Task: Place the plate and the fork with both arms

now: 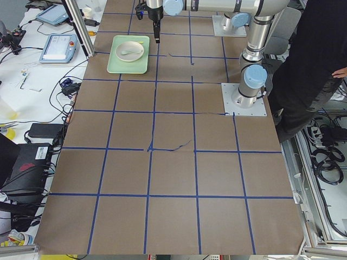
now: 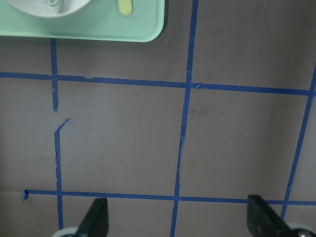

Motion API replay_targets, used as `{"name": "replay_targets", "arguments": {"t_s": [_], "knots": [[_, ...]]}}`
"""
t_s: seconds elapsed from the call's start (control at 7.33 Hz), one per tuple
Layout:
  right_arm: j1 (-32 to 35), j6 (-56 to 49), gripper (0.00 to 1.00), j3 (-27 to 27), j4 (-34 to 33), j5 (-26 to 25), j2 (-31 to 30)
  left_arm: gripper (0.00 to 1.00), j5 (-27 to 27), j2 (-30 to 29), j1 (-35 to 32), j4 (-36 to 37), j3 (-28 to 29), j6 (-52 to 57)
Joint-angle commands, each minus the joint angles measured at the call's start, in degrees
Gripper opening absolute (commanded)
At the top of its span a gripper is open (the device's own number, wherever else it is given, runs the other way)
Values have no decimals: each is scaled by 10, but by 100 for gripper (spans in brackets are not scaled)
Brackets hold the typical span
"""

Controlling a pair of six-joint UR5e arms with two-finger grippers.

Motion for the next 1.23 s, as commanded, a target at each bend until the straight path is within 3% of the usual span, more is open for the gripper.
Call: {"name": "replay_targets", "arguments": {"t_s": [0.0, 1.09], "knots": [[3, 0, 100, 0, 16, 3, -16, 100, -2, 1, 11, 1, -15, 19], [3, 0, 100, 7, 16, 4, -19, 100, 2, 10, 9, -28, -15, 19]]}}
